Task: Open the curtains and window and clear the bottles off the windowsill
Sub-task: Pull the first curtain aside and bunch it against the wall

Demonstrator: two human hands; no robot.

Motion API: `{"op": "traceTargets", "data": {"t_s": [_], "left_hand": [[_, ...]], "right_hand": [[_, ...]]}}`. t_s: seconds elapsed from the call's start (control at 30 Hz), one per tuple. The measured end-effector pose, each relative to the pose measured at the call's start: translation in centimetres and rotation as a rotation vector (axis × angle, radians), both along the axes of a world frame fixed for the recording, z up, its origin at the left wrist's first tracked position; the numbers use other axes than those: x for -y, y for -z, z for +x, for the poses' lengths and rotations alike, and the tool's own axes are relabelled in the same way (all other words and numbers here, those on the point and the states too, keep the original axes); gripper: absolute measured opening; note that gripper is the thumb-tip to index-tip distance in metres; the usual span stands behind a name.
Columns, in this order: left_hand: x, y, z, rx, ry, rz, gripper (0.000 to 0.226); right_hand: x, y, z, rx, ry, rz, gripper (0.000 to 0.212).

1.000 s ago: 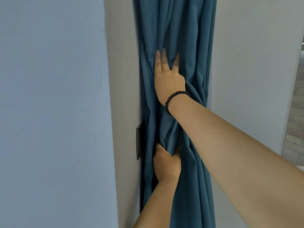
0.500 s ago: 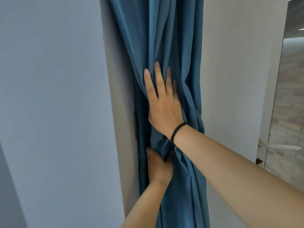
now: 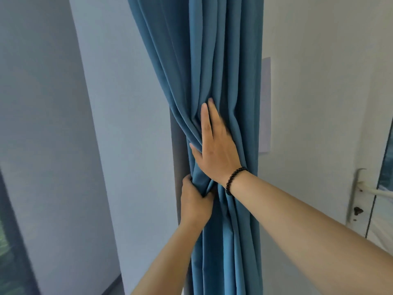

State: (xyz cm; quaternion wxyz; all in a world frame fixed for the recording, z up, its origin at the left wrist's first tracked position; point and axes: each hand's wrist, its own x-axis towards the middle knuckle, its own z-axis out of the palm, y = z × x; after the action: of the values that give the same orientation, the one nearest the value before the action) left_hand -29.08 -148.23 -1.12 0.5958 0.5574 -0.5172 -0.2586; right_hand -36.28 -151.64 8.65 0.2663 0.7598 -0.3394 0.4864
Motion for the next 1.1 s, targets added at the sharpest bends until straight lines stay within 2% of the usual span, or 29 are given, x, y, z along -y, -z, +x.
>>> {"op": "traceTargets", "data": {"t_s": [0.13, 0.23, 0.4, 0.6, 0.7, 0.83, 0.97, 1.03, 1.1], "left_hand": [[-4.1, -1.0, 0.6, 0.033, -0.042, -0.028, 0.052], [-6.8, -1.3, 1.1, 0.052, -0.056, -0.013, 0.066], [-10.3, -1.7, 2.1, 0.137, -0.099, -0.020, 0.060], [-14.6, -1.4, 4.3, 0.169, -0.140, 0.014, 0.060], [-16.8, -1.1, 6.2, 0.173, -0.153, 0.003, 0.069], [-19.9, -1.1, 8.7, 0.151, -0.164, 0.013, 0.070], [-23.4, -1.1, 11.4, 0.145, -0.167, 0.031, 0.073], [-25.6, -1.2, 12.9, 0.162, -0.162, 0.033, 0.068], [-27.5, -1.2, 14.1, 0.212, -0.179, 0.038, 0.053]], "right_hand": [[-3.5, 0.4, 0.5, 0.040, -0.117, 0.022, 0.094], [-6.3, 0.3, 1.3, 0.068, -0.175, 0.054, 0.099], [-10.4, -0.9, 3.0, 0.149, -0.226, 0.058, 0.102], [-15.5, -2.4, 6.2, 0.245, -0.129, 0.001, 0.098], [-18.2, -3.5, 7.8, 0.236, -0.073, -0.061, 0.096], [-21.0, -4.3, 10.0, 0.198, -0.015, -0.157, 0.088], [-24.0, -4.2, 12.4, 0.146, -0.006, -0.158, 0.078], [-25.4, -3.9, 13.9, 0.110, -0.044, -0.203, 0.065], [-26.3, -3.5, 15.1, 0.115, -0.199, -0.298, 0.039]]}}
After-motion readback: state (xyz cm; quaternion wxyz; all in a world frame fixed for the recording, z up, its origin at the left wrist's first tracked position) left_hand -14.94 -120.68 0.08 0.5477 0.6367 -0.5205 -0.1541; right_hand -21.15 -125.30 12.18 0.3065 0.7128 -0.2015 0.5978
